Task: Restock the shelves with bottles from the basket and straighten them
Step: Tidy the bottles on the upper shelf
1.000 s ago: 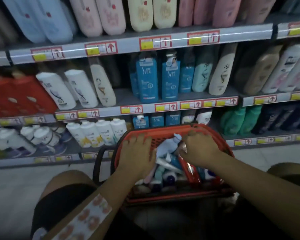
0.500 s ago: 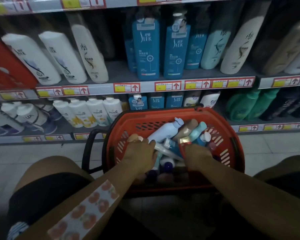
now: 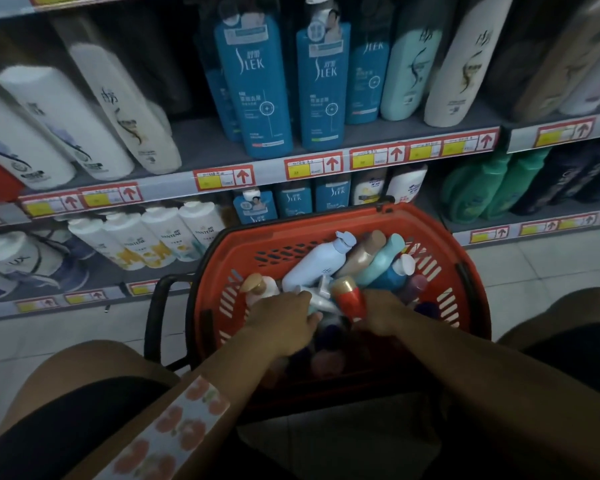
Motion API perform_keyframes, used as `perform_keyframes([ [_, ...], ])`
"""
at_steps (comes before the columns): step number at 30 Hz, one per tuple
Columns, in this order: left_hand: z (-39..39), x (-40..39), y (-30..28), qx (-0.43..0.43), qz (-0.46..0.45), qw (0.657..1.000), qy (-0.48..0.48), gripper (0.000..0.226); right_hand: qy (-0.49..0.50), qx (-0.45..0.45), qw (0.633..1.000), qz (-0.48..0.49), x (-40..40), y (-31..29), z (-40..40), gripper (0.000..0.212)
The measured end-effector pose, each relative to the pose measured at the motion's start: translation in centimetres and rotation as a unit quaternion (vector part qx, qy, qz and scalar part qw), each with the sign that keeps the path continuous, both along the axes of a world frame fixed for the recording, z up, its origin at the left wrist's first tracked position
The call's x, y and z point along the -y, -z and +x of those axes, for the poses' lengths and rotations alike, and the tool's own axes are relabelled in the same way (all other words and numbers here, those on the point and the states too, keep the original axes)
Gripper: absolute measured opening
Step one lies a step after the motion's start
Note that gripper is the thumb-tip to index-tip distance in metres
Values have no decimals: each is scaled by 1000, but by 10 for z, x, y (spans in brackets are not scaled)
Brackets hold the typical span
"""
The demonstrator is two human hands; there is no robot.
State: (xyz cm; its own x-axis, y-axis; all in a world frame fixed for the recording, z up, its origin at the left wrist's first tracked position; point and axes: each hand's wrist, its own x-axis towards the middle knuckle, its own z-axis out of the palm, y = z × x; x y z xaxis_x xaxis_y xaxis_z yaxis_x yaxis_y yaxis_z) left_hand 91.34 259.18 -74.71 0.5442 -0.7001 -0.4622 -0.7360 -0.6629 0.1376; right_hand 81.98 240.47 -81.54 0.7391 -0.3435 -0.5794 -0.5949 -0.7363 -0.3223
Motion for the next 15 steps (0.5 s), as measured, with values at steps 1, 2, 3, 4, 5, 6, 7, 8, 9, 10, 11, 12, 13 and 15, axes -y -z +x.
perform_keyframes([
  [1, 1, 0, 0, -22, -8, 1000, -12, 45, -8, 9, 1000, 12, -3, 1, 0, 54],
  [2, 1, -1, 2, -40, -15, 999, -26, 49, -14, 17, 999, 25, -7, 2, 1, 51],
  [3, 1, -1, 1, -58, -22, 997, -40, 54, -22, 28, 998, 42, -12, 1, 1, 48],
  [4, 2, -2, 2, -75, -31, 995, -59, 61, -35, 39, 996, 66, -16, -1, 2, 46],
  [5, 3, -2, 0, -93, -44, 992, -78, 68, -51, 46, 993, 92, -19, -2, 3, 45],
  [6, 4, -3, 1, -108, -59, 988, -98, 75, -68, 50, 989, 118, -22, -5, 5, 47],
  [7, 4, -3, 0, -122, -78, 983, -111, 79, -83, 55, 985, 141, -25, -9, 6, 50],
  [8, 5, -4, 0, -137, -96, 978, -122, 81, -93, 64, 981, 160, -27, -12, 8, 54],
  [9, 4, -4, -3, -151, -115, 973, -133, 79, -100, 78, 977, 172, -30, -16, 10, 55],
  [10, 4, -4, -3, -161, -131, 967, -148, 71, -101, 91, 974, 183, -32, -19, 11, 53],
  [11, 3, -3, -5, -164, -155, 962, -157, 56, -100, 103, 971, 193, -34, -23, 13, 47],
  [12, 4, -3, -6, -156, -184, 956, -164, 37, -94, 118, 968, 201, -36, -27, 13, 40],
  [13, 5, -1, -10, -139, -219, 951, -169, 21, -84, 133, 965, 210, -38, -31, 14, 34],
  [15, 12, -1, -16, -106, -285, 937, -172, 15, -52, 164, 954, 246, -41, -38, 15, 35],
])
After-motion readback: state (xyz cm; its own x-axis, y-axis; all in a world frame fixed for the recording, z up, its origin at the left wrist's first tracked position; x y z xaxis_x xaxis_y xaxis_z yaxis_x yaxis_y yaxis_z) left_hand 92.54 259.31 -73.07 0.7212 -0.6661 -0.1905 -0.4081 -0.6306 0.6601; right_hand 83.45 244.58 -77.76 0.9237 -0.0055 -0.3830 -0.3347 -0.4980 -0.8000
